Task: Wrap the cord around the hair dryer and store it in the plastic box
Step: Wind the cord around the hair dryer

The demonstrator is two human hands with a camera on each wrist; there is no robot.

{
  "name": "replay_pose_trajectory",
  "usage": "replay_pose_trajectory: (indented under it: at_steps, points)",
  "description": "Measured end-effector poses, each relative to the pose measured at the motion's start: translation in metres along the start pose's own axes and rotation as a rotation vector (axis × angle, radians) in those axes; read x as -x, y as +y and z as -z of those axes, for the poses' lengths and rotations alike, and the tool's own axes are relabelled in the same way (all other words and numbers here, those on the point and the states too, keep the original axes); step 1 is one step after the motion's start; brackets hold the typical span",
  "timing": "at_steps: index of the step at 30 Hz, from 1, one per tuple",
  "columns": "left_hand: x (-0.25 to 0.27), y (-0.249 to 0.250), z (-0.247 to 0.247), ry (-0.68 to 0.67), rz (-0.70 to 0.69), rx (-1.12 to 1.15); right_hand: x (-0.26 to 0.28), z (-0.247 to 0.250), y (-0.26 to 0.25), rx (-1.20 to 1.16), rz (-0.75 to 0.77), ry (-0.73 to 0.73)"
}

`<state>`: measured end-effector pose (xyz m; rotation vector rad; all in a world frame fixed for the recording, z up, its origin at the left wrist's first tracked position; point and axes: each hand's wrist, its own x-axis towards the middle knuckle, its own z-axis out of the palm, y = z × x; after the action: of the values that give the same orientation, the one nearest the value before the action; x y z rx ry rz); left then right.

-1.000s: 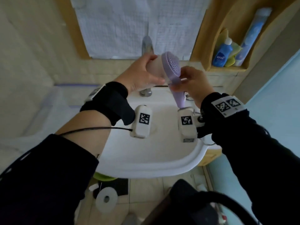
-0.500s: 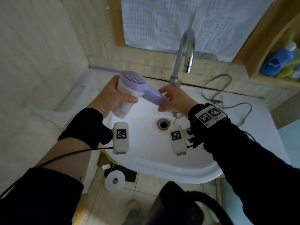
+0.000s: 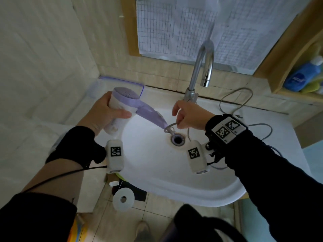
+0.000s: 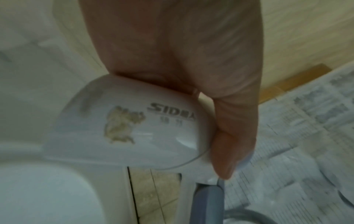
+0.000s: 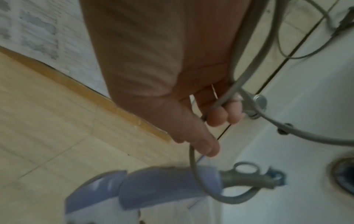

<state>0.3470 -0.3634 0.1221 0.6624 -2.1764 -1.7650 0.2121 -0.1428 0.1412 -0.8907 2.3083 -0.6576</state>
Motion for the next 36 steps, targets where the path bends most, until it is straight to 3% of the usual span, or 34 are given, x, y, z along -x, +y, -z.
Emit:
replay_pose_trajectory:
  at_steps: [4,7,10,13,16,19,21,24,28,33,36]
  points:
    - [-0.004,0.004,-0.018,-0.018,-0.010,-0.054,-0.001,-0.002,-0.017,0.284,0.106,-0.024]
    - [-0.006,0.008,-0.009,0.001,-0.008,-0.084,-0.001,0.000,-0.013,0.452,0.045,-0.015]
    - [-0.007,0.013,0.000,-0.066,-0.015,-0.116,-0.001,0.003,-0.009,0.558,-0.001,0.065]
    - [-0.006,0.015,-0.001,-0.163,-0.020,-0.097,-0.005,-0.003,-0.011,0.558,0.119,0.228]
    - [-0.006,0.010,0.003,-0.178,0.016,0.084,-0.011,-0.006,-0.008,0.397,0.190,0.353]
    - [-0.007,-0.001,0.015,-0.191,0.086,0.291,-0.017,-0.002,-0.003,0.263,0.135,0.404]
    - [-0.007,-0.010,0.021,-0.184,0.137,0.445,-0.016,0.000,-0.005,0.128,0.081,0.360]
    - [-0.007,-0.021,0.022,-0.141,0.219,0.636,-0.013,-0.002,-0.010,-0.010,0.116,0.284]
    - [-0.004,-0.026,0.010,-0.074,0.253,0.779,-0.017,-0.011,-0.013,-0.392,0.075,0.315]
    - [-0.002,-0.023,-0.009,-0.099,0.268,0.831,-0.024,-0.029,-0.019,-0.817,-0.067,0.304]
    - [-0.003,-0.016,-0.020,-0.090,0.278,0.816,-0.024,-0.040,-0.022,-1.078,-0.153,0.128]
